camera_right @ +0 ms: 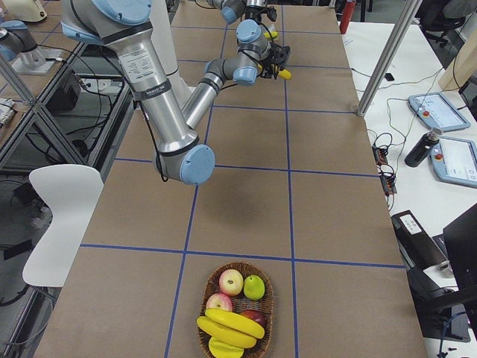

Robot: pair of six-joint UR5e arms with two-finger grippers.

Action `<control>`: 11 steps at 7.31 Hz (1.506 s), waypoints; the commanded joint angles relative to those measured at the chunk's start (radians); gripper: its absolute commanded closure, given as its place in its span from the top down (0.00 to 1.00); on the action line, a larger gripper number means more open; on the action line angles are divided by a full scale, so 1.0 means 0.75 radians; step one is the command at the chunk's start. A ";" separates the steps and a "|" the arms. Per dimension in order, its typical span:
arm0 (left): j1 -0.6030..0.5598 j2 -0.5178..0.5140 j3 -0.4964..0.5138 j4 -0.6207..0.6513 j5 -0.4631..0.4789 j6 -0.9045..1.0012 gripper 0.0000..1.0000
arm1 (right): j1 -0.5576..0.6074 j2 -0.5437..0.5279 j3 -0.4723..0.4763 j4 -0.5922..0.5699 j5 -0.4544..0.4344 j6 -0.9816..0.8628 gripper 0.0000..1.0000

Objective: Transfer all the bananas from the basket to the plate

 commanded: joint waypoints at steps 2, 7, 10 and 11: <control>0.040 0.004 -0.013 -0.066 0.003 -0.100 1.00 | -0.162 0.018 0.057 0.000 -0.190 0.014 0.00; 0.045 0.004 -0.011 -0.091 0.003 -0.098 0.93 | -0.229 0.020 0.112 0.000 -0.250 0.014 0.00; 0.057 0.004 -0.015 -0.091 0.001 -0.094 0.63 | -0.232 0.056 0.104 -0.008 -0.252 0.018 0.00; 0.065 0.004 -0.019 -0.091 0.001 -0.094 0.42 | -0.232 0.056 0.100 -0.008 -0.252 0.016 0.00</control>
